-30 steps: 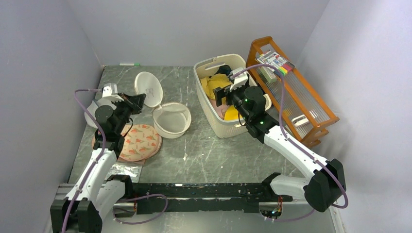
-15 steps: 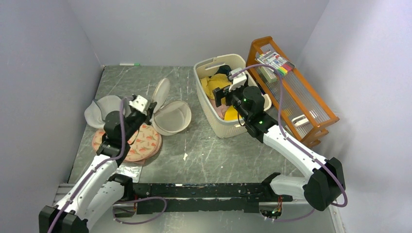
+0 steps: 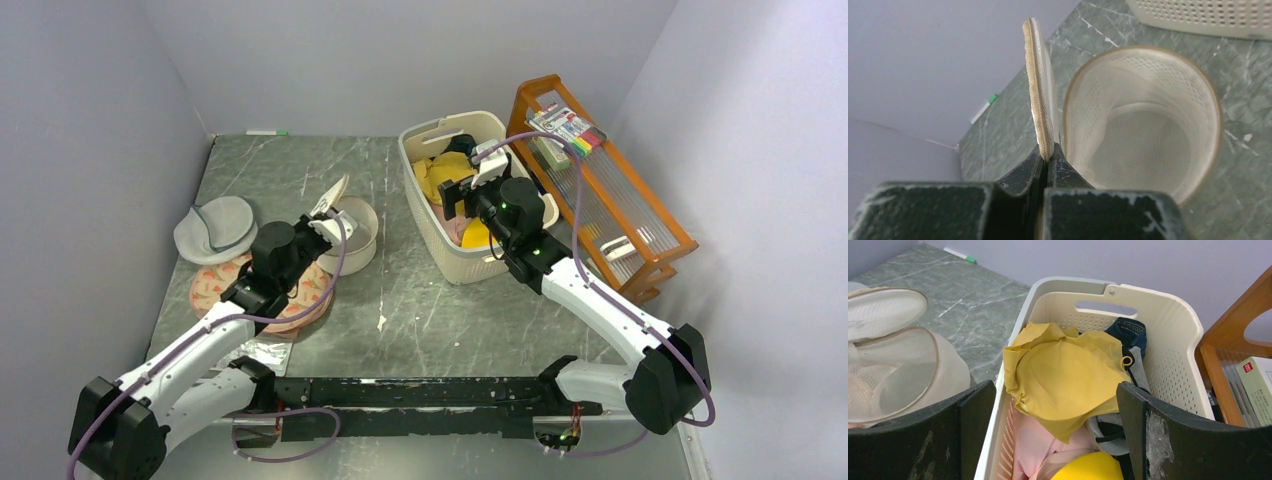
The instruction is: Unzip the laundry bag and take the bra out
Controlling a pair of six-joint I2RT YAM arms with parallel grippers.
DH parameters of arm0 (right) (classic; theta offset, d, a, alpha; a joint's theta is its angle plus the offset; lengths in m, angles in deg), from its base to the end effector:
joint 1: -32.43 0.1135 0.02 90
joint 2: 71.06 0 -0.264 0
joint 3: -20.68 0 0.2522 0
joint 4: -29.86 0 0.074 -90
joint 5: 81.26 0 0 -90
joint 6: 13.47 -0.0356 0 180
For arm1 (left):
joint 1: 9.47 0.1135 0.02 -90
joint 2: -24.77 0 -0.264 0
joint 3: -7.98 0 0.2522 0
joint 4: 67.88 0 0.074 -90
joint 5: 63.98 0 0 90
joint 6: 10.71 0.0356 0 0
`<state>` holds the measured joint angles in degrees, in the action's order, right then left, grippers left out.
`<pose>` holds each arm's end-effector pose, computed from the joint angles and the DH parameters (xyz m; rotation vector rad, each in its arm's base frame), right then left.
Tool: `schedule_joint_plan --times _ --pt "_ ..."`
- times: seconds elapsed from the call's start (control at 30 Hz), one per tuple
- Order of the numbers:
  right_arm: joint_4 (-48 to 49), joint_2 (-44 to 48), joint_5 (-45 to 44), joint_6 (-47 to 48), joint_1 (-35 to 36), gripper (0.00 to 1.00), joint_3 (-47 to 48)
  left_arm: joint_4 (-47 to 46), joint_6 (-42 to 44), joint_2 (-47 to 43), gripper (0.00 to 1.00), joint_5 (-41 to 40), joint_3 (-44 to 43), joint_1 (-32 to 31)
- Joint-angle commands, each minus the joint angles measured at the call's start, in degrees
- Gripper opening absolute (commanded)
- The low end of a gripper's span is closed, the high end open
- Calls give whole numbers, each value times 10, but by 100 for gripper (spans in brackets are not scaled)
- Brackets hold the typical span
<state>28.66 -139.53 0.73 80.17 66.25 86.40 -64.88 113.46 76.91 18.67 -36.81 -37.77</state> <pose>0.2387 0.1540 0.3395 -0.4260 1.5908 0.2882 0.1920 -0.0982 0.2700 0.8278 1.5459 0.1871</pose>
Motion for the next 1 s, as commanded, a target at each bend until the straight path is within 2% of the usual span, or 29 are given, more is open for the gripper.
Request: schedule_joint_plan --times 0.0,0.43,0.6,0.77,0.87,0.97 --pt "18 -5 -3 -2 2 92 0 12 91 22 8 -43 -20 -30" --pt "19 -20 -9 2 2 92 1 26 85 79 13 17 18 -78" --pt "21 -19 -11 3 2 92 -1 45 84 105 22 33 14 -87" --pt "22 -17 -12 4 2 92 -3 65 64 135 39 63 4 -92" --pt "24 -15 -14 4 2 92 -4 85 49 157 43 99 -8 -94" --pt "26 -13 -15 5 2 92 -6 100 38 174 40 104 -23 -103"
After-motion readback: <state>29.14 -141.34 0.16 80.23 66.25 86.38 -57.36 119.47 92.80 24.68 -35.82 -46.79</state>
